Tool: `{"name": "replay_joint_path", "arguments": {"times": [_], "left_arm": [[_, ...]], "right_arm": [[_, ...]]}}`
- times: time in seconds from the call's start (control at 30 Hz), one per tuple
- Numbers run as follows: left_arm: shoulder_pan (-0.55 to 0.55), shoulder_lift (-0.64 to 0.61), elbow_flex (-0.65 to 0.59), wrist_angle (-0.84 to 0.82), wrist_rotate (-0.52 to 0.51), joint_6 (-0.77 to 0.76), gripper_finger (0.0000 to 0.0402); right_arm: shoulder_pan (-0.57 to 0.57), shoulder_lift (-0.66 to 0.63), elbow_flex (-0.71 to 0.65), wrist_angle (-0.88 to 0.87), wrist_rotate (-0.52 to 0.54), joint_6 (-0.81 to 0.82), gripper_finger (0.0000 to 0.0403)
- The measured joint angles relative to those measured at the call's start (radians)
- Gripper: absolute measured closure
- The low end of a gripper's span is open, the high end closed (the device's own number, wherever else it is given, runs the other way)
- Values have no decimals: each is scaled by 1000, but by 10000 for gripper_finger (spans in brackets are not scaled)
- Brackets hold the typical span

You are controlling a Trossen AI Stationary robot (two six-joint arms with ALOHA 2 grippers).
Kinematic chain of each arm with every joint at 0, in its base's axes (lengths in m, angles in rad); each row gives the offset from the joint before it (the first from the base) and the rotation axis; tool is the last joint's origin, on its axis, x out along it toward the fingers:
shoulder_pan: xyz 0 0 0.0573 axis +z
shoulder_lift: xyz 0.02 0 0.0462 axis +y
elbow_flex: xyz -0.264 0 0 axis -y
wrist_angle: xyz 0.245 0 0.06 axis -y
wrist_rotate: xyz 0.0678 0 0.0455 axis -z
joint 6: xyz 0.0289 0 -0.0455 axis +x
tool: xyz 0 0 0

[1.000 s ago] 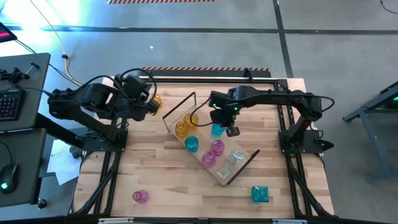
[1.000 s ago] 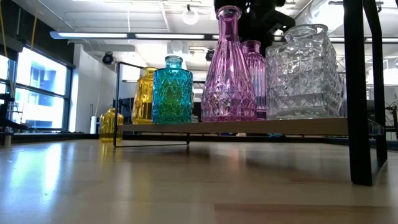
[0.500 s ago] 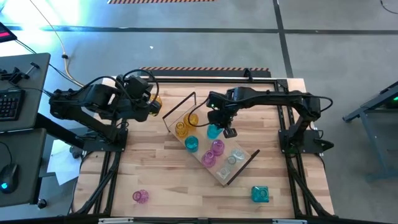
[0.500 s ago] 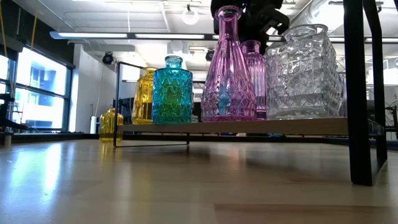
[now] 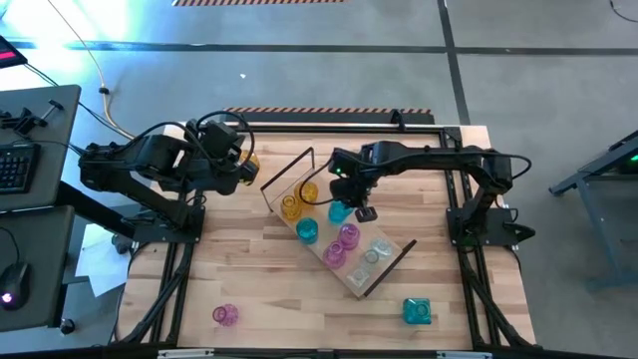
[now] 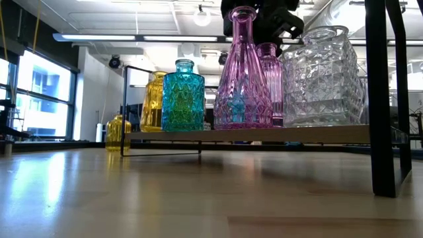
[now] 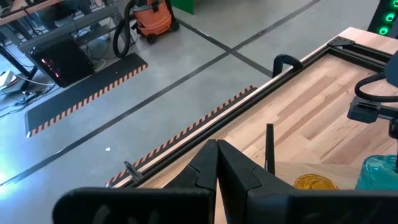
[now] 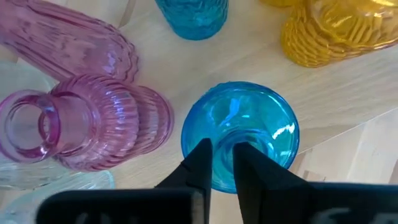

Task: Sort vases onto shelf
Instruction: Put the top blue crystal vase on the shelf

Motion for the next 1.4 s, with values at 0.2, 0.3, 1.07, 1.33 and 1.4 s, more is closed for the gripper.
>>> {"name": "replay_joint_path", "arguments": {"times": [0.2, 0.3, 1.07, 1.33, 1.4], "left_arm": [[0, 0, 0, 0, 0, 0, 401], [0, 0, 0, 0, 0, 0, 402], [2, -1, 0, 0, -2, 17, 402], [2, -1, 0, 0, -2, 17, 402], [2, -1, 0, 0, -2, 17, 401]], "right_arm": [[0, 0, 0, 26, -3, 0, 324], [0, 0, 0, 26, -7, 0, 314], [5, -2, 18, 13, -27, 10, 308], [-15, -3, 128, 20, 102, 69, 309], [-46, -3, 130, 3, 95, 142, 315]]}}
